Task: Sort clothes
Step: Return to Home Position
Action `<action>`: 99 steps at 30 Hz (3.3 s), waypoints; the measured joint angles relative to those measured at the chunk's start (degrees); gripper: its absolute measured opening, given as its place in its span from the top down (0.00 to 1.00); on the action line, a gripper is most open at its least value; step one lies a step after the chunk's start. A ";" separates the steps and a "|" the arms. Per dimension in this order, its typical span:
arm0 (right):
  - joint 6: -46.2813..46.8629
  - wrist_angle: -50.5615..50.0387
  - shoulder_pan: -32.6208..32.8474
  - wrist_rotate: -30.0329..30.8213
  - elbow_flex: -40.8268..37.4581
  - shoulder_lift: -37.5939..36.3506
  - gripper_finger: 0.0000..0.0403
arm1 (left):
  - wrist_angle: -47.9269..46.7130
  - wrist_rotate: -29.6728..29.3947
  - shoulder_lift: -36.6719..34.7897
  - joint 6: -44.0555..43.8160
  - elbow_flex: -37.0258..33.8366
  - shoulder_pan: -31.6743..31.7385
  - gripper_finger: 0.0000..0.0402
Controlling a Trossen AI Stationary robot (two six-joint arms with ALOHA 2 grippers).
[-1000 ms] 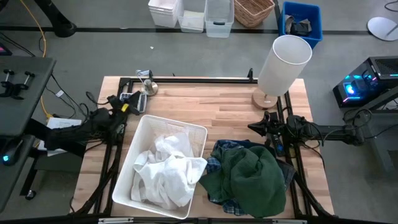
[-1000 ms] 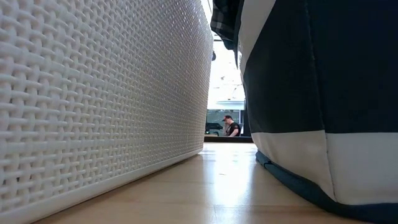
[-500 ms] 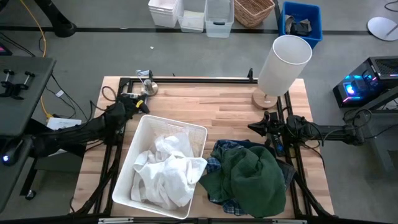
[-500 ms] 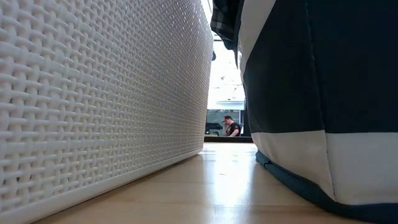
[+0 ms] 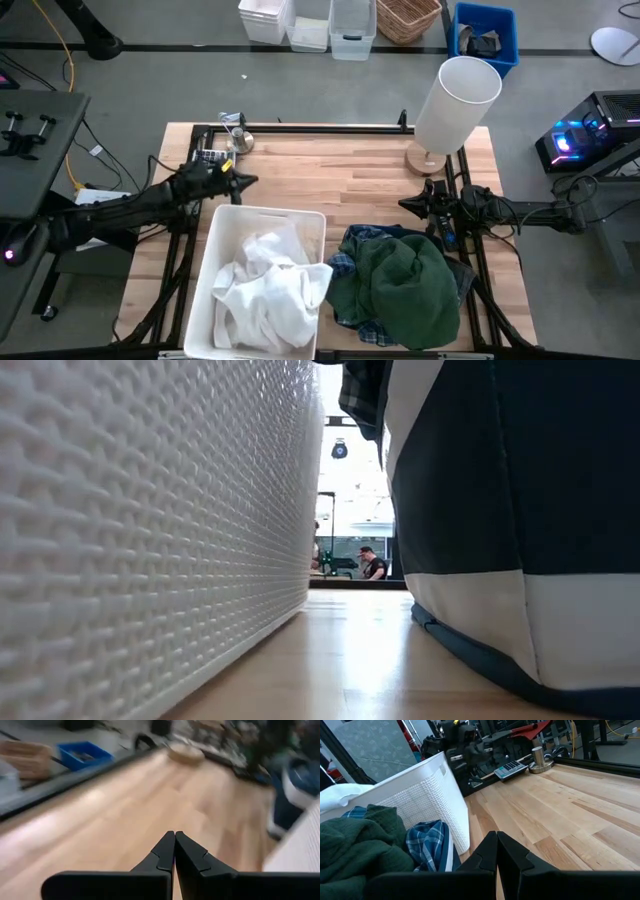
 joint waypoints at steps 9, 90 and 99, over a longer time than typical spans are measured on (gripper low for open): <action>0.00 0.00 0.00 0.00 -0.02 0.00 1.00 | -4.73 12.53 -0.46 3.92 0.01 0.00 1.00; -0.01 0.00 0.00 0.02 0.00 0.02 1.00 | 0.98 2.14 -26.43 -14.04 -8.19 -22.43 1.00; -0.01 0.00 0.02 0.02 0.00 0.02 1.00 | 0.98 2.14 -26.42 -14.04 -8.19 -22.43 1.00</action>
